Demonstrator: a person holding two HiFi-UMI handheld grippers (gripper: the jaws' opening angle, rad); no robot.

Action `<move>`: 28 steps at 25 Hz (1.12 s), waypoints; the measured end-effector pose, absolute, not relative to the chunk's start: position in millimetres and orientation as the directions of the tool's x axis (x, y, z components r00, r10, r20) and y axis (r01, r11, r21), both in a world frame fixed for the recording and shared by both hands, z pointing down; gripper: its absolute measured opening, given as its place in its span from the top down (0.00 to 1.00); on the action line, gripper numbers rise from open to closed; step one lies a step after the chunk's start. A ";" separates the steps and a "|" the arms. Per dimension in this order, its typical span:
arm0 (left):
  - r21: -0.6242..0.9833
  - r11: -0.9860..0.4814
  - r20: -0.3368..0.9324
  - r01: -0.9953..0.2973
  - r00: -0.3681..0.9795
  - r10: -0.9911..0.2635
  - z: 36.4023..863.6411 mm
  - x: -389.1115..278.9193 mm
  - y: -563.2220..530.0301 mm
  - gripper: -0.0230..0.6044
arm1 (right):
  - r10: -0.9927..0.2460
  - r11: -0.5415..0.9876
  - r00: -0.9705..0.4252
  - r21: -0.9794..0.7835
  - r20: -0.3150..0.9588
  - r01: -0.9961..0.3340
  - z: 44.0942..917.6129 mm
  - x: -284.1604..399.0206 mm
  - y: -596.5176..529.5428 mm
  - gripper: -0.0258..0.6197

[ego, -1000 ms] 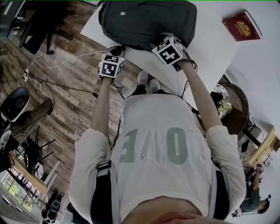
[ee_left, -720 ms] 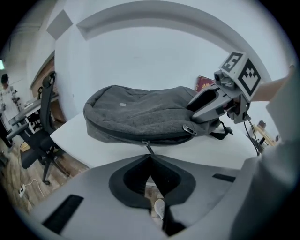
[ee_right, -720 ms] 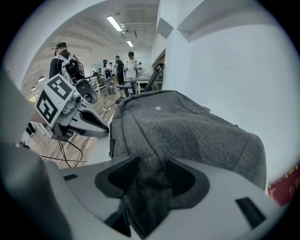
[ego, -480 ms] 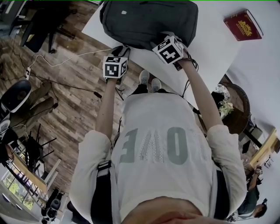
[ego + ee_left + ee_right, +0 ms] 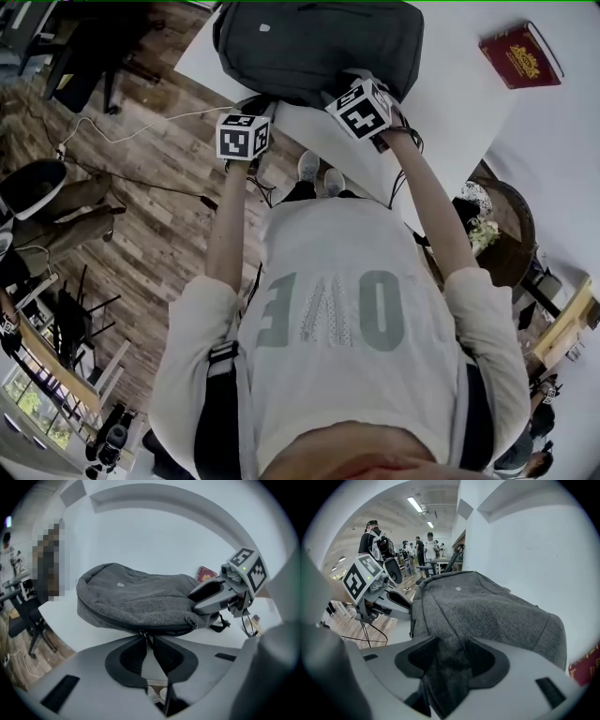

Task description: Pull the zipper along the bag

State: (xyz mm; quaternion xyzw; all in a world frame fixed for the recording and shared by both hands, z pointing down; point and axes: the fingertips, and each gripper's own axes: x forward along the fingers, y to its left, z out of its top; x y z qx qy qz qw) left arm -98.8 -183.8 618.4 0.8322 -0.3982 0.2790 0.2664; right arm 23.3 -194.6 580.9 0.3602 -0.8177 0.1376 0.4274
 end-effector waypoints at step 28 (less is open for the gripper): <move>-0.127 -0.800 0.869 -0.586 0.323 -0.374 621.1 -30.4 -140.0 0.92 | -0.487 0.711 -0.381 0.103 0.786 -0.696 583.8 24.9 -193.2 0.61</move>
